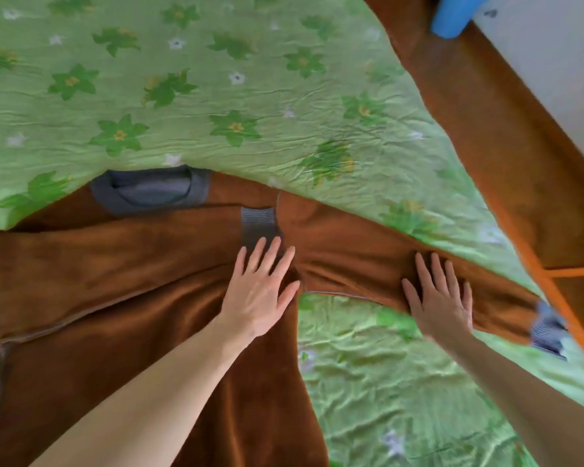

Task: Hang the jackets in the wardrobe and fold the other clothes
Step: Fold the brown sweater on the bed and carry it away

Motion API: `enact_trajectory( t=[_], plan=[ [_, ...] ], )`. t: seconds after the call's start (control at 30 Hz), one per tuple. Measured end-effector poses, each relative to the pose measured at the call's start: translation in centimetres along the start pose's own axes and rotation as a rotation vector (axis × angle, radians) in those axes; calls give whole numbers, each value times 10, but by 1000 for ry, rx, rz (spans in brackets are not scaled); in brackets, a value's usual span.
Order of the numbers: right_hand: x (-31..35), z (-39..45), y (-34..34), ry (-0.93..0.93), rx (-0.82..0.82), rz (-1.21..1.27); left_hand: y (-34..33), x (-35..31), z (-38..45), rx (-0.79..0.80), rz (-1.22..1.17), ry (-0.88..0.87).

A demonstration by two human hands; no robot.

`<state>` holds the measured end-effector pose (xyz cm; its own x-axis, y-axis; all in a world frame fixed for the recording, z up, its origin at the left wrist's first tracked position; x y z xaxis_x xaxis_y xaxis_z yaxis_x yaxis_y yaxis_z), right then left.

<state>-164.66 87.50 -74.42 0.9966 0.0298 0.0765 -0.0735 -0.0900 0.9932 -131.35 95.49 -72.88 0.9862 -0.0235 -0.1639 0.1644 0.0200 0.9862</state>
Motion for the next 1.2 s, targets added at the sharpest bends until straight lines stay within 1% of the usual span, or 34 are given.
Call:
enact_trajectory(
  t=[0.07, 0.13, 0.17, 0.23, 0.3, 0.33, 0.43, 0.47, 0.53, 0.57, 0.6, 0.63, 0.67, 0.7, 0.77, 0.8, 0.83, 0.93, 0.97, 1.0, 1.03, 1.1, 1.13, 1.17, 1.2],
  plan=[
    [-24, 3, 3, 90, 0, -16, -11, -37, 10, 15, -22, -83],
    [-45, 4, 12, 135, -66, 6, -22, -68, 13, 33, -33, -142],
    [-59, 4, 18, 102, -125, 30, -28, -80, 12, 50, -22, -162],
    [-96, 2, 29, -59, -182, 62, -37, -91, 10, 82, 10, -172],
    [-132, 2, 34, -203, -133, 73, -39, -93, 8, 64, 26, -174],
    [-147, 4, 37, -242, -96, 61, -39, -94, 8, 65, 37, -187],
    [-174, 14, 59, -236, -23, -54, -44, -95, 9, 111, 56, -238],
    [-180, 17, 65, -226, 25, -76, -43, -96, 9, 142, 62, -240],
    [-184, 21, 78, -224, 146, -8, -41, -98, 10, 195, 80, -228],
    [-180, 21, 87, -225, 180, 87, -39, -99, 11, 213, 87, -208],
    [-179, 24, 95, -234, 175, 183, -36, -102, 12, 225, 82, -173],
    [-174, 28, 104, -227, 157, 262, -31, -106, 14, 210, 57, -130],
    [-163, 31, 113, -224, 153, 334, -21, -111, 17, 157, -4, -84],
    [-146, 32, 122, -238, 165, 413, -10, -118, 20, 59, -111, -43],
    [-110, 34, 130, -258, 201, 588, 11, -131, 22, -138, -435, 19],
    [-90, 34, 131, -252, 217, 654, 19, -135, 24, -157, -641, 84],
    [-67, 33, 132, -237, 229, 714, 22, -137, 26, -115, -838, 177],
    [14, 20, 126, -144, 296, 890, 37, -145, 32, 128, -1384, 558],
    [40, 14, 120, -123, 326, 945, 41, -144, 34, 187, -1536, 670],
    [63, 8, 114, -118, 361, 1005, 47, -139, 36, 194, -1621, 704],
    [85, 2, 107, -128, 396, 1060, 55, -130, 39, 164, -1619, 661],
    [119, -5, 98, -132, 442, 1134, 67, -101, 37, 104, -1471, 565],
    [133, -6, 96, -128, 435, 1165, 69, -83, 35, 72, -1382, 553],
    [143, -5, 96, -120, 389, 1186, 69, -62, 33, 39, -1301, 561],
    [149, -1, 96, -115, 300, 1191, 70, -42, 30, 3, -1249, 585]
  ],
)
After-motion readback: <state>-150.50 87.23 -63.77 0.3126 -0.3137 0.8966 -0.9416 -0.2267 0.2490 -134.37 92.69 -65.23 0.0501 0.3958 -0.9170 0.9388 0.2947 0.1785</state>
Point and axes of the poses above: each hand's wrist, its own z-axis towards the middle knuckle, its own y-axis out of the back of the hand, x = y × z, the point moved 7 cm from there along z, towards the middle knuckle, and after that the axes turned 10 degrees about -x, right-handed, at the moved point
